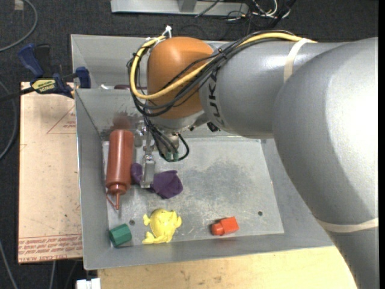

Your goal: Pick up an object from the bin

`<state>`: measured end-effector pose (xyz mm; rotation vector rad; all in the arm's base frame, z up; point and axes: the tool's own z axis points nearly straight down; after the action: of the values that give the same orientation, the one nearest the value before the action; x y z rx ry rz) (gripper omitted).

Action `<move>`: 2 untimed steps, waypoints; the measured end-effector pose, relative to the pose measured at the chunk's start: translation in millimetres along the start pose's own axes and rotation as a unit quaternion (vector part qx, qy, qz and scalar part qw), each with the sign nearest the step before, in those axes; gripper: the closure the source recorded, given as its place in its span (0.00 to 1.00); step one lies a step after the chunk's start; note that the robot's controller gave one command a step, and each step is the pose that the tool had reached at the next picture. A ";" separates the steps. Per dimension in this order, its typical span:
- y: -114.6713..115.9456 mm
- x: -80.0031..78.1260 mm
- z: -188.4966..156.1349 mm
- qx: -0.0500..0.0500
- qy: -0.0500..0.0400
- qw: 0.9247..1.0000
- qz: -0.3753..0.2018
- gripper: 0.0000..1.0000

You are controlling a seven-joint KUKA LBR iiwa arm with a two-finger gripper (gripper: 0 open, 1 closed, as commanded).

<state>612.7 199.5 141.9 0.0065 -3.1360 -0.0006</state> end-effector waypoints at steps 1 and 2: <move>-0.8 -1.4 -5.1 -0.001 -0.003 1.000 0.001 0.00; -30.6 25.9 22.0 -0.001 -0.004 0.999 -0.035 0.00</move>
Offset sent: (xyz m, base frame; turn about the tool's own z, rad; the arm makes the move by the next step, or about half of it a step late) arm -0.0586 -0.0695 -0.0561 -0.1476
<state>586.8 168.8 120.1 0.1168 -3.1421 -0.0054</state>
